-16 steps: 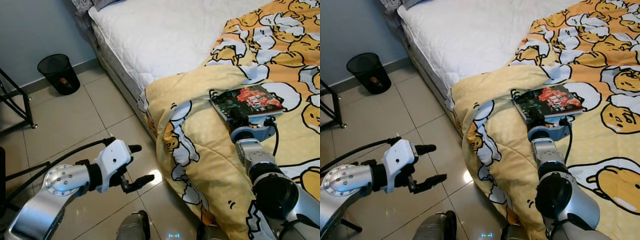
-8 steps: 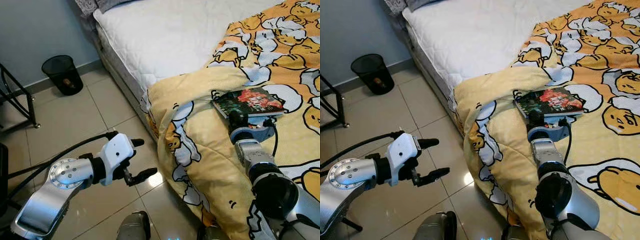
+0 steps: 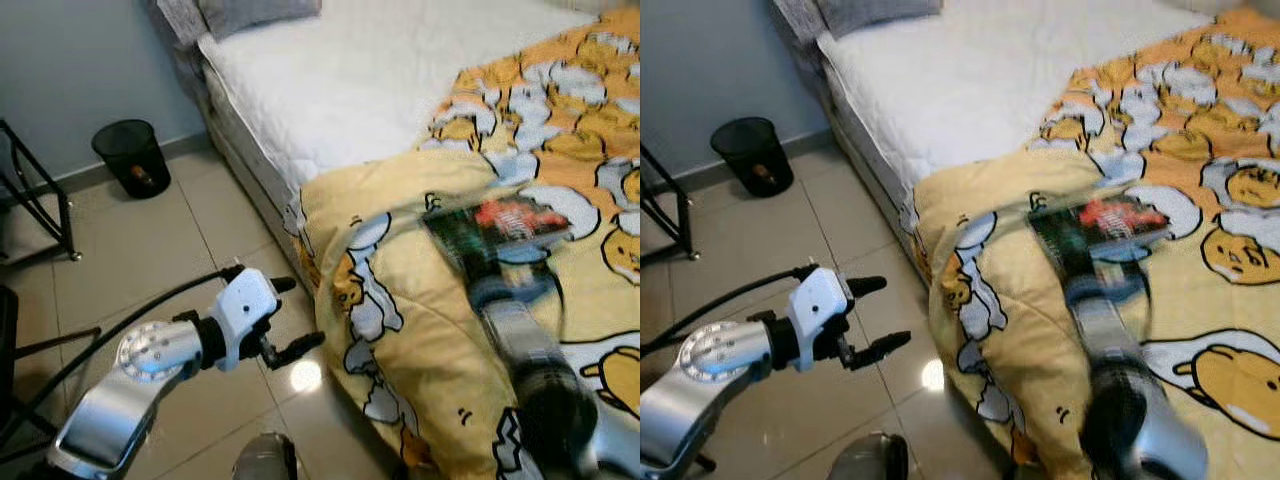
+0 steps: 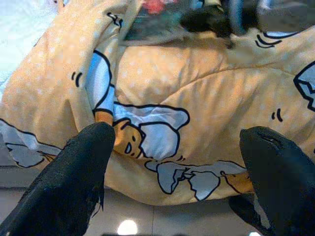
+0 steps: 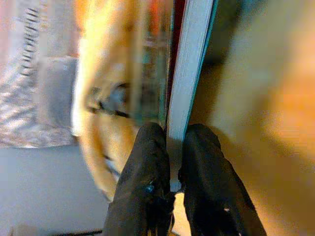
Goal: Clean up the room
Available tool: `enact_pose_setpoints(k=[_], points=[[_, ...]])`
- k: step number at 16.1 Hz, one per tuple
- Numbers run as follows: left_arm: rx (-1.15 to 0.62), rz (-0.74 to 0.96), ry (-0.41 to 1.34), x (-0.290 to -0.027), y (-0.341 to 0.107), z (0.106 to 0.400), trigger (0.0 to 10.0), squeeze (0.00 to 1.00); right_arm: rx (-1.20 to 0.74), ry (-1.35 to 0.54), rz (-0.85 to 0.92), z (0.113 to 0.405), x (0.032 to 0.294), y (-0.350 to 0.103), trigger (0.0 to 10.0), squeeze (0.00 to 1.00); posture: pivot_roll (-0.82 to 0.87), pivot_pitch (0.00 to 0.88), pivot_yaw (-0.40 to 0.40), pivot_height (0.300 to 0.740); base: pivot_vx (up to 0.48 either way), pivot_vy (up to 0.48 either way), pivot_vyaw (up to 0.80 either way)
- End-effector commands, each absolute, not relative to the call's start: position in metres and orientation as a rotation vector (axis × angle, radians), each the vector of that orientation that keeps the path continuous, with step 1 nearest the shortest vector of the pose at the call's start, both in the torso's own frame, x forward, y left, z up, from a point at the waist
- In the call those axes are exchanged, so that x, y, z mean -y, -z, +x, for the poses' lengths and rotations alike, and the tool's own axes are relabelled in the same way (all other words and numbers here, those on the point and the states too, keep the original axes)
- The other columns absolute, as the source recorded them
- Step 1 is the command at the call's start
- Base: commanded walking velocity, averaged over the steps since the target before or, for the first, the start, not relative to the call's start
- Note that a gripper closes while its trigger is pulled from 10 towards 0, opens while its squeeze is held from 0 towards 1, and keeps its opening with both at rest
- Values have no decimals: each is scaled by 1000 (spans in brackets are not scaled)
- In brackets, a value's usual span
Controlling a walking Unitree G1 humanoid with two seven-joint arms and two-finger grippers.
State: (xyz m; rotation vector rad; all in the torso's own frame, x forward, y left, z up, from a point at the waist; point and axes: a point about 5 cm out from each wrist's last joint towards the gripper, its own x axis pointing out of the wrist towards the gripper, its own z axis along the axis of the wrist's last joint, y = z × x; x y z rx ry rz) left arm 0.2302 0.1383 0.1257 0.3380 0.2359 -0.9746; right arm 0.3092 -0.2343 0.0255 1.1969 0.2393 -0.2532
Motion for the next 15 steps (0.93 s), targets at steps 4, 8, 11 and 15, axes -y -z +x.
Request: enact_pose_setpoints(k=[4, 8, 11, 15], points=[[-229, 331, 990, -136, -121, 228, 10000, 749, -382, 310, 1179, 268, 239, 8, 0, 0, 103, 20, 72, 740, 0, 0, 0], [-224, 323, 1023, -131, -119, 230, 10000, 753, -400, 350, 1186, 272, 233, 8, 10000, 259, 102, 28, 93, 740, 0, 0, 0], [-232, 326, 1029, -133, -119, 228, 10000, 749, -394, 345, 1200, 282, 224, 3, 10000, 1000, 123, 44, 93, 740, 0, 0, 0], [-248, 332, 1027, -138, -121, 224, 10000, 753, -384, 359, 1205, 290, 219, -1, 10000, 1000, 152, 74, 91, 740, 0, 0, 0]])
